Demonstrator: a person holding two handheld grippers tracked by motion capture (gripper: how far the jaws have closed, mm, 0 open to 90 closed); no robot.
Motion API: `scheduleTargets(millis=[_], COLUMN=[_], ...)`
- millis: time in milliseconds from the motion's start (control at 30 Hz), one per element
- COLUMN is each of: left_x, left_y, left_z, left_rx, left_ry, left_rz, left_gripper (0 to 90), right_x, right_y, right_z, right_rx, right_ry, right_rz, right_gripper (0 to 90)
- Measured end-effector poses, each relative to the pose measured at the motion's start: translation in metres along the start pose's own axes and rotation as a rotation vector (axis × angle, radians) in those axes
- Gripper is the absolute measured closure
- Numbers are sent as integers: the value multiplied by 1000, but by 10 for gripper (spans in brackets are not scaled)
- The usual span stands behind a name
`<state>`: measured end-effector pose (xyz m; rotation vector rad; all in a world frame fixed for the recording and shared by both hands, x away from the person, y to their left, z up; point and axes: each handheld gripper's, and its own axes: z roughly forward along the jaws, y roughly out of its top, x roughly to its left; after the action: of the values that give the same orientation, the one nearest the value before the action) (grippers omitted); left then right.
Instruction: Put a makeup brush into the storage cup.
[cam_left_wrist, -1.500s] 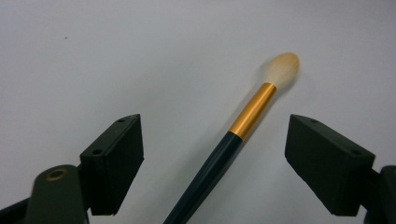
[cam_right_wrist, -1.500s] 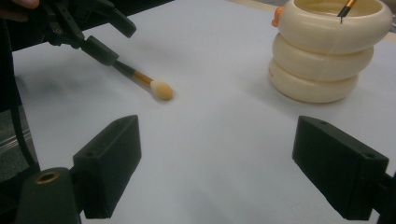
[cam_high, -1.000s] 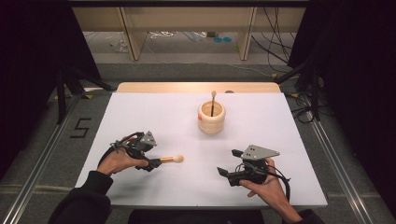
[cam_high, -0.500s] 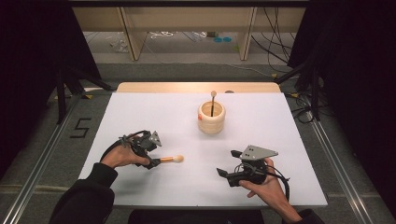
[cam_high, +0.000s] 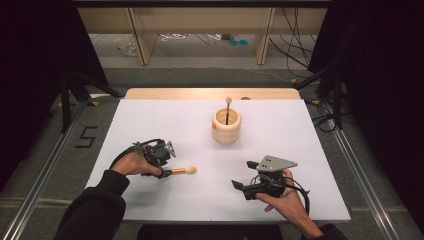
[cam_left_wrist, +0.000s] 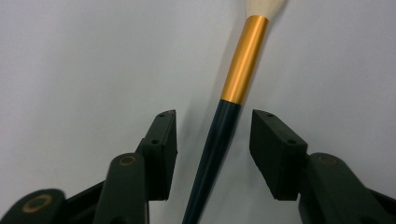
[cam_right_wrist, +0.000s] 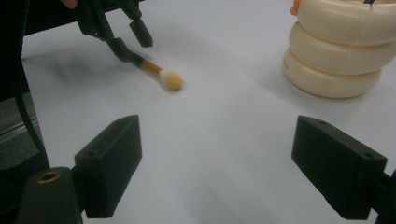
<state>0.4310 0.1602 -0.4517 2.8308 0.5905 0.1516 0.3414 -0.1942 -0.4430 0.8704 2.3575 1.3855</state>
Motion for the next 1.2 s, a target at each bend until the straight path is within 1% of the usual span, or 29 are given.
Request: scheduleTargets(millis=[33, 67, 100, 133, 167, 200, 233, 300, 333, 367, 400, 467, 533, 667, 733, 833, 967, 1067, 1100, 1133, 1167, 1200], left_x=[0, 0, 1, -1, 2, -1, 0, 1, 4, 4, 3, 3, 5, 7, 7, 8, 9, 10, 10, 11, 11, 11], left_y=[1, 2, 3, 3, 5, 4, 5, 5, 7, 7, 6, 7, 8, 8, 9, 12, 16, 18, 17, 18, 18, 17], left_z=[0, 0, 0, 1, 1, 2, 2, 3, 3, 4, 5, 6, 7, 9, 10, 10, 11, 12, 12, 12, 12, 12], left_rx=[11, 21, 26, 27, 34, 37, 44, 53, 58, 63, 63, 77, 89, 104, 116, 145, 169, 177, 178, 180, 179, 180], left_ry=[-1, -6, 5, -12, 0, -19, -21, -25, -15, -15, -24, -31, -27, -33, -38, -42, -49, -59, -65, -65, -66, -71], left_rz=[12, 17, 58, 32, 84, 44, 46, 54, 98, 97, 72, 79, 110, 93, 100, 106, 113, 104, 90, 96, 97, 78], left_gripper=[551, 561, 574, 582, 592, 600, 609, 626, 633, 640, 649, 668, 686, 715, 721, 736, 744, 751, 754, 757, 760, 765], right_x=[-1, -1, 0, 0, -1, 0, 0, 0, 0, 0, 0, -1, 0, 0, 0, 0, 0, 1, 1, 0, 1, 1], right_y=[0, 0, 0, 0, 0, 0, 0, 0, 0, 0, 0, 0, -1, 0, -1, 0, -1, -1, -1, -1, -1, -1], right_z=[0, 0, 0, 0, 1, 1, 1, 1, 1, 1, 1, 1, 1, 2, 2, 2, 2, 2, 2, 2, 2, 2], right_rx=[1, -2, -2, -2, -2, 6, 5, 0, 3, 7, 7, 0, 11, 7, 17, 16, 19, 24, 25, 20, 20, 21], right_ry=[-1, -4, 0, 1, 0, 3, 3, 3, 3, 3, 3, 2, 4, 2, 4, 4, 2, 7, 7, 4, 4, 4], right_rz=[-9, -8, -1, -3, -17, -11, -10, -13, -12, -11, -12, -14, -10, -11, -10, -11, -12, -8, -8, -18, -16, -15], right_gripper=[168, 167, 168, 168, 168, 168, 168, 169, 169, 168, 169, 169, 169, 170, 171, 173, 173, 173, 173, 173, 173, 173])
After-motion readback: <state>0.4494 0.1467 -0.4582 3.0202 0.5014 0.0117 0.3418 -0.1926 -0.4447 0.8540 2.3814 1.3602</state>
